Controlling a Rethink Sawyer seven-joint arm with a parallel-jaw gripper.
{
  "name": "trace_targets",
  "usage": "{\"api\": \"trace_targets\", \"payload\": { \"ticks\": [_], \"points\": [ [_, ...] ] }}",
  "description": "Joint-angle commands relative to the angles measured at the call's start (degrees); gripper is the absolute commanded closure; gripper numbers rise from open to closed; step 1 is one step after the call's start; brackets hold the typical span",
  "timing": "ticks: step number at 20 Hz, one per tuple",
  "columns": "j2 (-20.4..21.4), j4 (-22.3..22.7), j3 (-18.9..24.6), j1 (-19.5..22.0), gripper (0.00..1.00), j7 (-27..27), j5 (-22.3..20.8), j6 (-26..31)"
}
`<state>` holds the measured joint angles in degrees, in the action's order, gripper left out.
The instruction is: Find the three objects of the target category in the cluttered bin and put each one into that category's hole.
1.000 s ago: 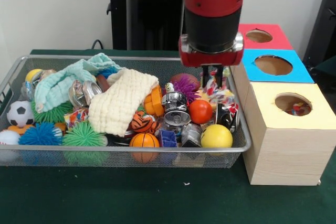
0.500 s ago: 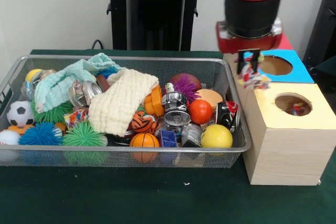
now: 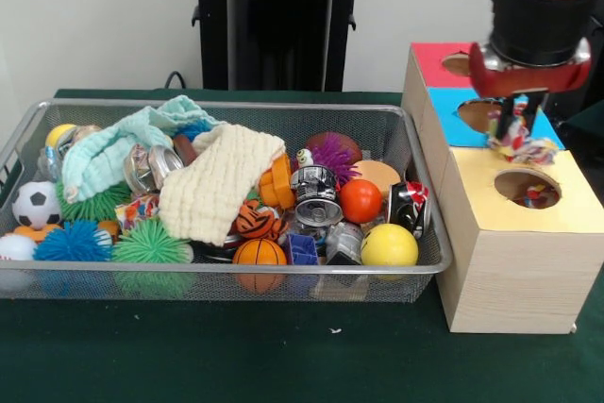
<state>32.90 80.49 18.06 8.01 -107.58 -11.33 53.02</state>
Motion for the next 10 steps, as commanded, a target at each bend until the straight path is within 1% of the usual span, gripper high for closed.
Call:
{"api": "trace_targets", "payload": {
  "ticks": [1,3,5,10],
  "points": [
    [-4.6,1.5,-7.4,-4.2,1.0,-19.0,-1.9,-9.8],
    [-5.1,0.5,-10.1,-6.2,1.0,-20.1,-2.8,-13.1],
    [-5.8,-0.1,-12.6,-7.9,1.0,-20.8,-3.6,-17.5],
    [-6.5,-1.0,-15.8,-9.7,1.0,-19.8,-3.0,-21.5]
  ]
}}
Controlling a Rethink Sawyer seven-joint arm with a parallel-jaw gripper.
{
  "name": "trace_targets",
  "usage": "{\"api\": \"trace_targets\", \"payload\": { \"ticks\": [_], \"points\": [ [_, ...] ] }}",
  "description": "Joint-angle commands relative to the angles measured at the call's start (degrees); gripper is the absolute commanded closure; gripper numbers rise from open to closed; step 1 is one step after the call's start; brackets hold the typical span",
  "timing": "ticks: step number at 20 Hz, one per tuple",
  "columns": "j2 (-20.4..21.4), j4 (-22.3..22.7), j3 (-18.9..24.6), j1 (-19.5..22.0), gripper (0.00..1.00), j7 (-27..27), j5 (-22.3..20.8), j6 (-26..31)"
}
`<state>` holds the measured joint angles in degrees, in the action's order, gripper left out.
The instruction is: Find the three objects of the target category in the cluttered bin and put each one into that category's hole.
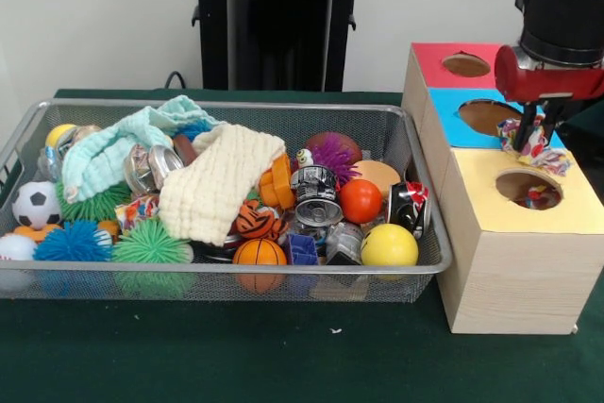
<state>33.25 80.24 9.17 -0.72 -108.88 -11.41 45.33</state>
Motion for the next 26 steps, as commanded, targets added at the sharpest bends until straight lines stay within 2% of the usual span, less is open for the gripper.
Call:
{"api": "trace_targets", "payload": {
  "ticks": [1,8,16,22,26],
  "points": [
    [-6.7,-0.8,-7.3,-1.1,1.0,-18.0,-2.8,-13.8],
    [-4.7,-0.5,-7.1,-0.3,1.0,-14.2,-0.1,-10.8],
    [-2.5,-0.2,-6.9,0.3,1.0,-11.9,1.2,-9.8],
    [-0.9,-0.6,-7.4,0.1,1.0,-11.4,2.8,-7.0],
    [-1.3,-0.9,-7.7,-0.3,1.0,-11.9,3.6,-7.6]
  ]
}}
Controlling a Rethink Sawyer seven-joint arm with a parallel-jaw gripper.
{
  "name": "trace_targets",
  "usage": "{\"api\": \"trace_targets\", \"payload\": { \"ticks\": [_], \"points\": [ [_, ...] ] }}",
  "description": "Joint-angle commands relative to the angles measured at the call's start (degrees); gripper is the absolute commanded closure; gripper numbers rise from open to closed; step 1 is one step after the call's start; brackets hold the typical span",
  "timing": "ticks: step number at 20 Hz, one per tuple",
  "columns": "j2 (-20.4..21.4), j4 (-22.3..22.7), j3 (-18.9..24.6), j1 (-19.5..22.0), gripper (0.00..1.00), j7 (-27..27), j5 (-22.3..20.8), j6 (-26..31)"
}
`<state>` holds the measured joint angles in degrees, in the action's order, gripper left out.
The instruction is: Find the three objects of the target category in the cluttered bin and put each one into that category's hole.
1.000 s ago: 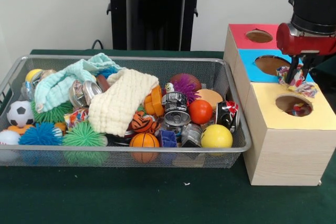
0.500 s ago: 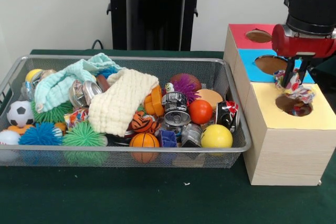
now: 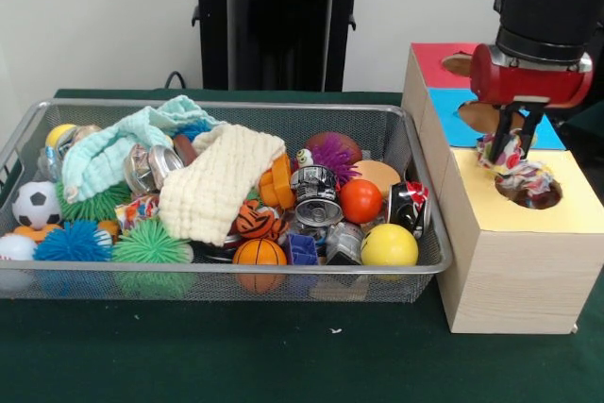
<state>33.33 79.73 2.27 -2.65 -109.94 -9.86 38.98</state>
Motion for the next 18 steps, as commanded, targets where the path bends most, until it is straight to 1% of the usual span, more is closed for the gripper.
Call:
{"api": "trace_targets", "payload": {
  "ticks": [1,3,8,12,18],
  "points": [
    [-1.8,-0.5,-0.8,1.5,1.0,-11.2,2.4,-1.5],
    [-3.1,-0.4,-1.3,0.6,1.0,-13.1,3.1,-2.4],
    [-5.5,-0.6,-1.2,-1.1,1.0,-15.7,5.3,-4.1],
    [-6.4,-0.2,-0.1,-1.2,1.0,-16.0,8.7,-3.5],
    [-6.9,-0.5,-1.3,-2.3,1.0,-16.1,11.6,-4.8]
  ]
}}
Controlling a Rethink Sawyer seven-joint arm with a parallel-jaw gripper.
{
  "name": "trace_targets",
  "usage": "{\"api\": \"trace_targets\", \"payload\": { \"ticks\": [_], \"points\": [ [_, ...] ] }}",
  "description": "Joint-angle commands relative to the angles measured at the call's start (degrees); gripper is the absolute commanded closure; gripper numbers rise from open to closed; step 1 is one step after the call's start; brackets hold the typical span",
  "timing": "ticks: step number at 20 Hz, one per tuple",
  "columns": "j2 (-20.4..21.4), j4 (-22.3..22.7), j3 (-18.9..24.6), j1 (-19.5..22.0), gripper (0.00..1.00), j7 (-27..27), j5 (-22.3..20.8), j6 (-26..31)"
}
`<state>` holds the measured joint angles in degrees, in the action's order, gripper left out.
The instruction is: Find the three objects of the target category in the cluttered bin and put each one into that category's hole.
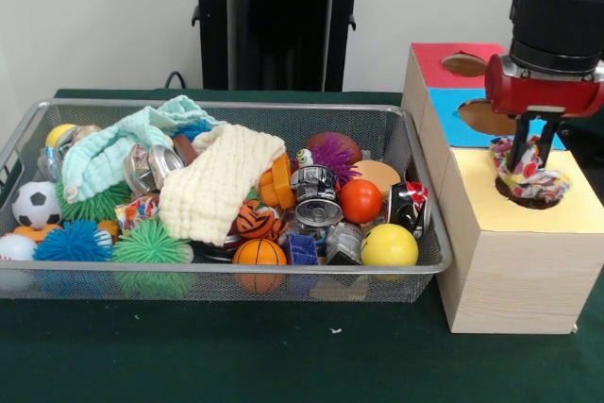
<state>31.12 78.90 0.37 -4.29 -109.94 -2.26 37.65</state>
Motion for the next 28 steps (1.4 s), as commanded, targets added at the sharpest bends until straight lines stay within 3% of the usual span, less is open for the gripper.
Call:
{"api": "trace_targets", "payload": {
  "ticks": [1,9,18,19,28],
  "points": [
    [-4.8,0.2,0.6,-0.7,1.0,-16.0,4.4,-3.6],
    [-4.2,0.2,0.7,-0.5,1.0,-13.4,6.3,-4.9],
    [-4.4,-2.2,-0.8,-0.9,1.0,-10.3,4.3,-5.5],
    [-4.5,-2.3,-0.9,-0.9,0.0,-10.1,4.4,-5.5],
    [-4.0,-2.6,-1.8,-1.5,0.0,-9.0,3.5,-6.0]
  ]
}}
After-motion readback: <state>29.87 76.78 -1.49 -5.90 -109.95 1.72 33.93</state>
